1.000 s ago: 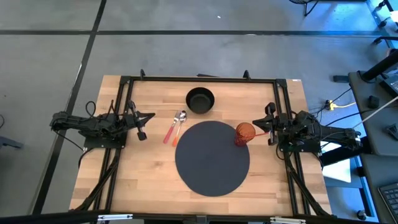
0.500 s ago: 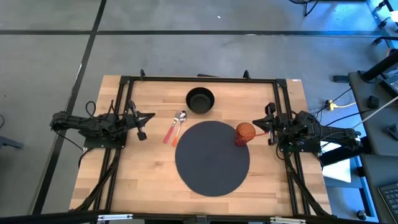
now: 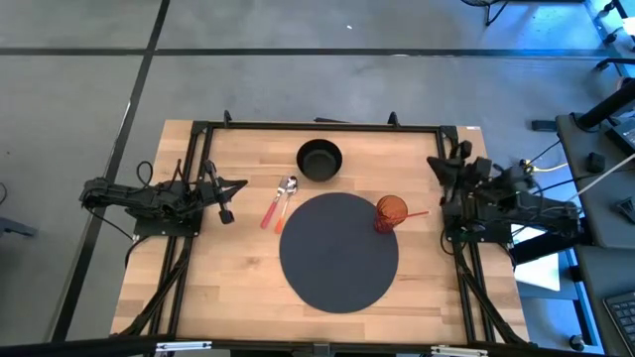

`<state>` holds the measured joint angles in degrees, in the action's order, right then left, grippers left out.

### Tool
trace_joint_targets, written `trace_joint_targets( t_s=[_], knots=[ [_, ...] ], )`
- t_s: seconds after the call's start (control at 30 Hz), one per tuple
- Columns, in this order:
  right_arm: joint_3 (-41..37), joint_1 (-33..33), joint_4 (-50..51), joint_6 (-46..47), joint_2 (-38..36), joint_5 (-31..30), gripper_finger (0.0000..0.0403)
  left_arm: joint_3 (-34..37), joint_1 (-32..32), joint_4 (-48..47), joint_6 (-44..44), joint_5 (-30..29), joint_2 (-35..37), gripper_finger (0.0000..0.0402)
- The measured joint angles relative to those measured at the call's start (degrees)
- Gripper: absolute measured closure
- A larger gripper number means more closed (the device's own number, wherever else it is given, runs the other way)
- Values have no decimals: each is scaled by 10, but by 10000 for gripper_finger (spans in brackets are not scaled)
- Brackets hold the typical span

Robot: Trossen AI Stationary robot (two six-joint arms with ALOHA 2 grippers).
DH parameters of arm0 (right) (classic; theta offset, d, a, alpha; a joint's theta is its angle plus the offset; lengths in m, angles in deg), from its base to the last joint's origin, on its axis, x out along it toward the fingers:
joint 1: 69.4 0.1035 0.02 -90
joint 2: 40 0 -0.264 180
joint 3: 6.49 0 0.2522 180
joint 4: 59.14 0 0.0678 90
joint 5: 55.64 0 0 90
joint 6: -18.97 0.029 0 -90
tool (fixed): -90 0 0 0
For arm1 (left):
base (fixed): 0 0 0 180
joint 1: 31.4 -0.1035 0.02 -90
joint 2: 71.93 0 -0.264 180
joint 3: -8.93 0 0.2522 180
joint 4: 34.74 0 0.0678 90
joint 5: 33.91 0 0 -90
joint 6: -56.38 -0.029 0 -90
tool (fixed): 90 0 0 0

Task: Pick & Place Utensil
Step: Put the black bowl in the center of the gray mat

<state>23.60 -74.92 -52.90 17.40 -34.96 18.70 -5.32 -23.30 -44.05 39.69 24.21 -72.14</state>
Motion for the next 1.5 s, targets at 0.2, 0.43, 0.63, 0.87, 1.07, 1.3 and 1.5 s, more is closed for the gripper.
trace_joint_targets(
  t_s=[0.2,0.43,0.63,0.87,1.07,1.3,1.5],
  knots=[
    [143,0,62,12,157,22,395,0,0,0,0,0,0,398],
    [388,0,187,-31,461,43,394,0,0,0,0,0,0,398],
    [627,-15,398,-54,725,68,384,0,0,1,15,5,0,398],
    [837,-39,557,-108,963,48,320,0,0,0,66,35,0,398],
    [928,-60,601,-166,1082,51,228,0,0,0,74,68,0,398],
    [934,-84,594,-210,1150,53,164,0,0,0,105,80,0,398],
    [930,-106,594,-188,1184,79,161,0,0,0,115,80,0,398]
  ],
)
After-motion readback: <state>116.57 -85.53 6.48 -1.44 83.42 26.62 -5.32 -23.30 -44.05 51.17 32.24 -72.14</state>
